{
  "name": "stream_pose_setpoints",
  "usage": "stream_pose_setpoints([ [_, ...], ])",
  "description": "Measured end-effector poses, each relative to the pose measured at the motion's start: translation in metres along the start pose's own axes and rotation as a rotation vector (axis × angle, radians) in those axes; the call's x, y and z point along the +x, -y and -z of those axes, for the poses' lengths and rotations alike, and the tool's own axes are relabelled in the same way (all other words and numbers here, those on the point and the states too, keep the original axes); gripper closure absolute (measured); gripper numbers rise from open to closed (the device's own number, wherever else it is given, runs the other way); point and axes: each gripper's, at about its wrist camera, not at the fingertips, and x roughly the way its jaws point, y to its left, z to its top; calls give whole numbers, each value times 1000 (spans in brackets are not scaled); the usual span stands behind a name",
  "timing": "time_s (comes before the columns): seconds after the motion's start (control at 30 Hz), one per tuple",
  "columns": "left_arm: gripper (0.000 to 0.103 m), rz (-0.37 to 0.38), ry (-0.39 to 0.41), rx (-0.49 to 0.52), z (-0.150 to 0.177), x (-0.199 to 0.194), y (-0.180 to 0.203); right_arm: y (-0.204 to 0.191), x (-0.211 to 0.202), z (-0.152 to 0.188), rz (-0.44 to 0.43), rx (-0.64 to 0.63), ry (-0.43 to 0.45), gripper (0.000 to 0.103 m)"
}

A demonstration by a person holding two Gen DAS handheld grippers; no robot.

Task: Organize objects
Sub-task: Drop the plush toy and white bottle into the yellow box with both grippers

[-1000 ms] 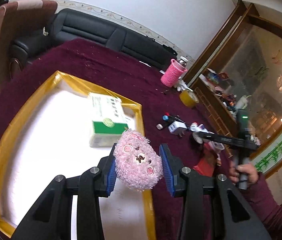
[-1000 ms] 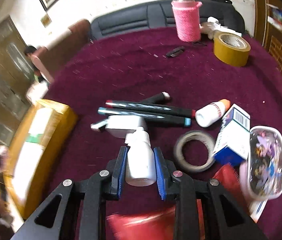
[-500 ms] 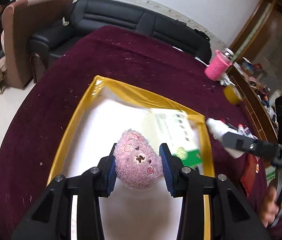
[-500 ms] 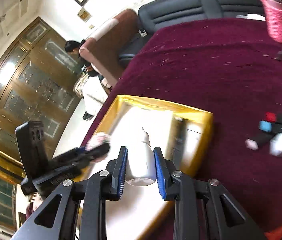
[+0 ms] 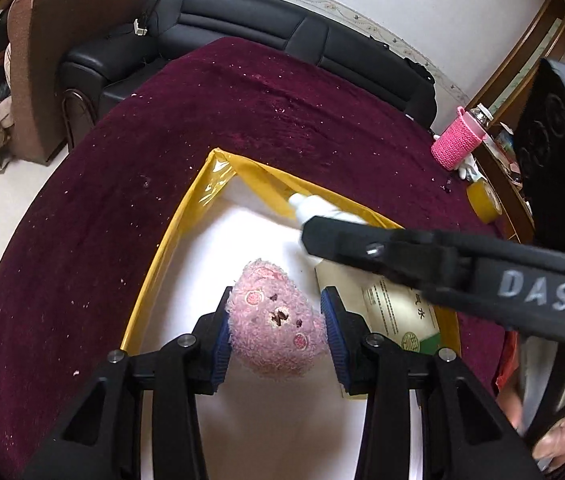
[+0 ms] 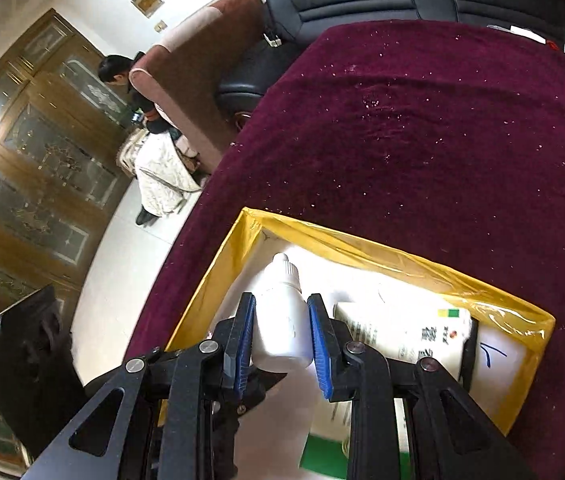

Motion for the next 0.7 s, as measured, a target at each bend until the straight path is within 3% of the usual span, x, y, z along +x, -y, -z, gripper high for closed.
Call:
stream_pose_setpoints([
  [0.13,55,9,6,4,-1,3,3,-2,12,-6,30,1,-14,73],
  [0.2,47,17,4,10,-1,4,6,-1,14,-8,33,9,-22,70],
  [0.27,40,39,-2,3,-1,3,8,0,10,-9,33,19,-11,51],
  [0.33,34,59,-5,-17,-1,1,8,-1,-2,-7,73,-6,27,38],
  [0.5,21,115,-3,-88,2,-13,2,2,-50,7,137,-73,133,27],
  [0.63,18,150,12,-181,10,-32,-7,18,-99,37,207,-131,234,13],
  [0.7,17,195,30,-235,16,-47,-7,29,-118,53,230,-142,265,12],
])
